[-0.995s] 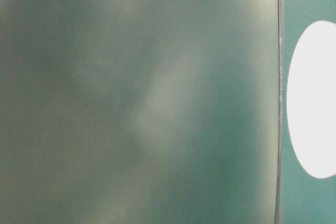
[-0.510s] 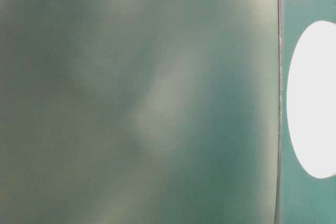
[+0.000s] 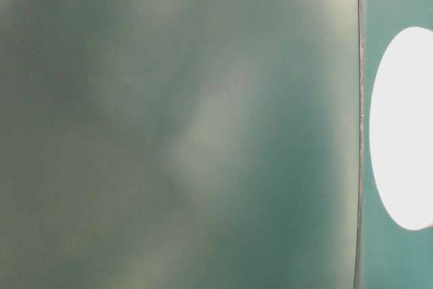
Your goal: Grip the spoon and scoop the red block from the bowl with right arm.
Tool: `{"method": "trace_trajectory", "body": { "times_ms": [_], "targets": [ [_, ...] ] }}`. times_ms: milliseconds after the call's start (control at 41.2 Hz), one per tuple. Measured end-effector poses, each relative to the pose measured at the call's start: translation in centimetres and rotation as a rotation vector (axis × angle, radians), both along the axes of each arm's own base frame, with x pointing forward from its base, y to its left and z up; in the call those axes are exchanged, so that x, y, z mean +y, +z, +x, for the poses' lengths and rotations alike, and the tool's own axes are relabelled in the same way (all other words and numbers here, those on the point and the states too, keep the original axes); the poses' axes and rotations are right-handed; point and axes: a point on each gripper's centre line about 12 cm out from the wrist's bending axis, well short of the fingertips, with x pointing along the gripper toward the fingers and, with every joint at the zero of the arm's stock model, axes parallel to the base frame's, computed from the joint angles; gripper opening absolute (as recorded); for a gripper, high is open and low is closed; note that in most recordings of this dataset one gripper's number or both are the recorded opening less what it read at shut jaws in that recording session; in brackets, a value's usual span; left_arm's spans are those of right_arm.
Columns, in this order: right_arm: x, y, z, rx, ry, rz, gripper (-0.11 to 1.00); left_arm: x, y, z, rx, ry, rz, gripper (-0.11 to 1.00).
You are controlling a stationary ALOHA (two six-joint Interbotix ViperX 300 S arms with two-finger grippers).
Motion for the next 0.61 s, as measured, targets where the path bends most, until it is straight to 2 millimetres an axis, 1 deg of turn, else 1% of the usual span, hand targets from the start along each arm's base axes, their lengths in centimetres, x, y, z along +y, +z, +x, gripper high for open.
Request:
{"method": "trace_trajectory", "body": {
  "times_ms": [607],
  "targets": [
    [-0.09,0.28,0.06,-0.028,-0.003,-0.003,0.54,-0.03,0.00,0.00,0.000,-0.001,-0.001,0.00]
  ]
}}
